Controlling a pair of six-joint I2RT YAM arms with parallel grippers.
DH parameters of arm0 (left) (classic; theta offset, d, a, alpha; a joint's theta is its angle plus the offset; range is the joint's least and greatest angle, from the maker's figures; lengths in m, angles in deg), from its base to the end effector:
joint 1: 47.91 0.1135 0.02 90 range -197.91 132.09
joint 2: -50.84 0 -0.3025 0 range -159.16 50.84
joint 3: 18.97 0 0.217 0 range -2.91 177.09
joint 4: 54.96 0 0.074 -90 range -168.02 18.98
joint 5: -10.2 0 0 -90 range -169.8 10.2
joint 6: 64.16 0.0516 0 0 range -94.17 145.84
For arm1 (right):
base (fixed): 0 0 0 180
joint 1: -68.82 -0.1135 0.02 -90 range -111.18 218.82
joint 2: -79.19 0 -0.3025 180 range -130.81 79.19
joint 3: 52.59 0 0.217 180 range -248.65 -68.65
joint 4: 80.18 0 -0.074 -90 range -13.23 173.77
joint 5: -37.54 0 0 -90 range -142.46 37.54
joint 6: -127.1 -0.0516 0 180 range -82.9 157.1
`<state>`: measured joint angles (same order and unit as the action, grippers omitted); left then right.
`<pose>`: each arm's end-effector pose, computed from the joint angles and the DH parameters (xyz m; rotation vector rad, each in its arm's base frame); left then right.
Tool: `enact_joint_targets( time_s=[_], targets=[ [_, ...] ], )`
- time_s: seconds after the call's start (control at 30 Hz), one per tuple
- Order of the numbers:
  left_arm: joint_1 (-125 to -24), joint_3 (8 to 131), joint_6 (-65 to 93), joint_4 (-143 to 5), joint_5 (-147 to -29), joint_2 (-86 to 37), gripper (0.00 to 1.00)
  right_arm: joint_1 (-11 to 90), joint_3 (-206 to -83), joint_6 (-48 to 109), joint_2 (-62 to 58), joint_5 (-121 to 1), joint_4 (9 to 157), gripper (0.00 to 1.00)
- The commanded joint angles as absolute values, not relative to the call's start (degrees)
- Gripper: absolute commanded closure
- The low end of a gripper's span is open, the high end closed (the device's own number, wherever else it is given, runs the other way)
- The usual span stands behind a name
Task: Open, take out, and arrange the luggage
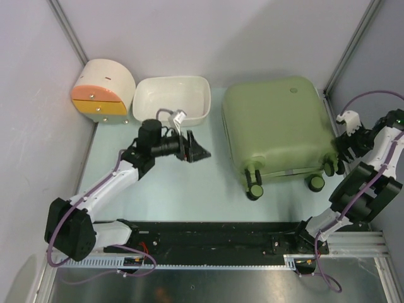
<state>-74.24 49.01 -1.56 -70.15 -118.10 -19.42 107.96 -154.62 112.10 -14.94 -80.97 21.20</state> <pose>0.2044 -0.1368 0.3552 0.4776 1.9505 -1.2479 0.2452 -0.1678 0.3324 -0.8885 2.3891 -0.0113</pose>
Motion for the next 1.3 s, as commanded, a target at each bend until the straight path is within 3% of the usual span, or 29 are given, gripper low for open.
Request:
enact_joint_targets(
  time_s=[0.0, 0.23, 0.47, 0.57, 0.67, 0.73, 0.77, 0.9, 1.0, 1.13, 1.23, 1.27],
  targets=[
    [-75.7, 44.9, -2.4, -73.4, -119.2, -17.9, 0.11, 99.2, -150.4, 121.7, -10.3, -95.7, -3.2, 0.23],
    [-80.6, 51.7, 3.4, -79.5, -116.7, -21.0, 0.03, 89.1, -146.0, 123.9, -0.4, -97.9, -3.1, 0.21],
    [-83.1, 57.9, 10.4, -88.3, -105.8, -27.6, 0.05, 89.5, -145.9, 123.3, 6.0, -100.1, -3.1, 0.19],
    [-83.4, 61.8, 13.2, -89.5, -103.5, -32.6, 0.17, 91.6, -145.6, 123.9, 6.9, -99.5, -3.2, 0.19],
    [-83.9, 67.5, 16.4, -89.8, -103.0, -38.4, 0.53, 95.0, -145.3, 124.7, 6.7, -98.5, -3.1, 0.2],
    [-84.2, 70.7, 18.5, -90.0, -103.1, -42.9, 0.65, 96.8, -145.0, 125.4, 5.9, -98.2, -3.1, 0.22],
    [-84.2, 74.0, 18.8, -90.2, -102.6, -44.5, 0.75, 98.6, -144.9, 125.8, 5.5, -97.9, -3.2, 0.22],
    [-83.6, 82.8, 20.6, -90.1, -100.1, -50.8, 0.94, 101.2, -142.4, 129.6, 4.3, -97.4, -3.2, 0.23],
    [-81.8, 90.8, 19.0, -90.1, -100.1, -57.0, 0.97, 100.2, -141.0, 128.2, 1.8, -101.6, -0.6, 0.23],
    [-78.5, 105.0, 19.2, -90.1, -101.1, -65.3, 0.92, 95.5, -139.9, 109.7, -1.3, -106.5, 16.1, 0.23],
    [-75.5, 113.8, 20.5, -90.1, -103.2, -71.5, 0.86, 90.9, -139.9, 104.9, -2.9, -106.9, 22.5, 0.24],
    [-73.8, 115.5, 20.3, -90.1, -105.4, -72.5, 0.8, 89.8, -139.9, 104.0, -3.3, -107.0, 24.4, 0.24]
  ],
)
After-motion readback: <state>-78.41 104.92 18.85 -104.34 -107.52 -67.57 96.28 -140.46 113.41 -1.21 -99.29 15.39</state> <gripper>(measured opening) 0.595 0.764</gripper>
